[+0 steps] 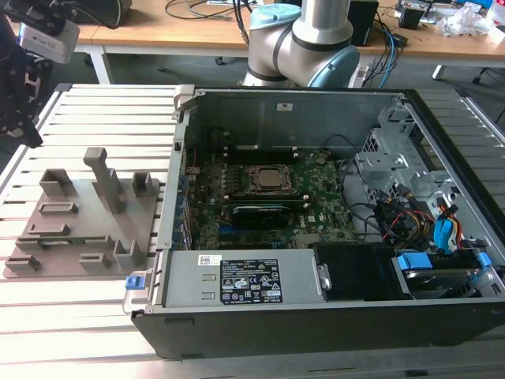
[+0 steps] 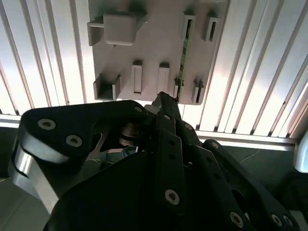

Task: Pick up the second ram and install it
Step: 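Pick up the second ram and move it above second insertion slot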

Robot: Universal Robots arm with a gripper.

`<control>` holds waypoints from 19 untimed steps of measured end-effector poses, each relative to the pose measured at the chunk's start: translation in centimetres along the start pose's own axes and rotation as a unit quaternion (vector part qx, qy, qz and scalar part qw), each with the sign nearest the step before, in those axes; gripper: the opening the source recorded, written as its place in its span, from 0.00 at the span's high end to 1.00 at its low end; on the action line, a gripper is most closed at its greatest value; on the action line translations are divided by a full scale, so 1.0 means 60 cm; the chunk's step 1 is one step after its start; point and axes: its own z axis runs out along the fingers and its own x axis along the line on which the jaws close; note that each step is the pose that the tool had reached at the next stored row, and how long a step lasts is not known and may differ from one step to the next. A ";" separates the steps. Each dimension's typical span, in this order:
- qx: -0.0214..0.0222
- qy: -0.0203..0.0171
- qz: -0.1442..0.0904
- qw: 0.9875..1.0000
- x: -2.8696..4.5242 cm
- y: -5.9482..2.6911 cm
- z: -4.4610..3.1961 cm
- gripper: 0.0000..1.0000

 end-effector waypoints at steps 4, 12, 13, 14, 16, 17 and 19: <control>-0.001 0.003 -0.049 0.999 0.000 0.000 0.000 0.89; -0.003 0.008 -0.142 0.990 0.000 0.000 0.000 0.89; -0.003 0.009 -0.158 0.987 0.000 0.000 0.000 0.89; -0.003 0.010 -0.172 0.985 0.000 0.000 0.000 0.89; -0.004 0.011 -0.187 0.982 0.000 0.000 0.000 0.89; -0.004 0.011 -0.193 0.981 0.000 0.000 0.000 0.89; -0.004 0.012 -0.216 0.976 0.000 0.000 0.000 0.89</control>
